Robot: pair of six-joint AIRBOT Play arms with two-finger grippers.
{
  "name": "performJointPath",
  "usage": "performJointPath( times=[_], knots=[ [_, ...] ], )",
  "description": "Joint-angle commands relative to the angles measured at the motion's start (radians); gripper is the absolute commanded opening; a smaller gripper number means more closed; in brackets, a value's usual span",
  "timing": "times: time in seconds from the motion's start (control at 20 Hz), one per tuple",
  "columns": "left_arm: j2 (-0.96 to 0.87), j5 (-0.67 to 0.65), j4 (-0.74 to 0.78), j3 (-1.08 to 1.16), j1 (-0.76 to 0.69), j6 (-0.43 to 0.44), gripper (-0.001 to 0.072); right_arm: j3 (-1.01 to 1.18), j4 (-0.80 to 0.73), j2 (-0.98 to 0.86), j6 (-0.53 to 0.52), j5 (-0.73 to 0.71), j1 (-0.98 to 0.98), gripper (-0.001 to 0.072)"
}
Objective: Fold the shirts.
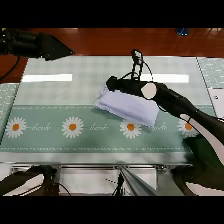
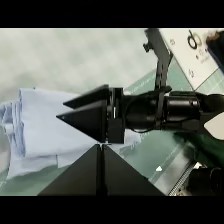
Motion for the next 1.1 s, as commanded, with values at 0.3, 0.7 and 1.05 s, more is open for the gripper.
performJointPath(
  times=[0.3, 0.7, 1.05],
  knots=[
    [0.003, -0.033, 0.307, -0.019, -0.012, -0.023, 0.0021, -0.007, -0.800, 0.363, -0.050, 0.845, -0.517, 0.0533],
    [0.002, -0.044, 0.433, -0.021, -0.012, -0.088, 0.0273, -0.462, 0.042, 0.380, -0.291, 0.774, -0.991, 0.0601],
    [-0.001, -0.070, 0.433, -0.021, -0.012, -0.114, 0.0272, -0.658, 0.404, 0.307, -0.376, 0.393, -0.699, 0.0602]
  ],
)
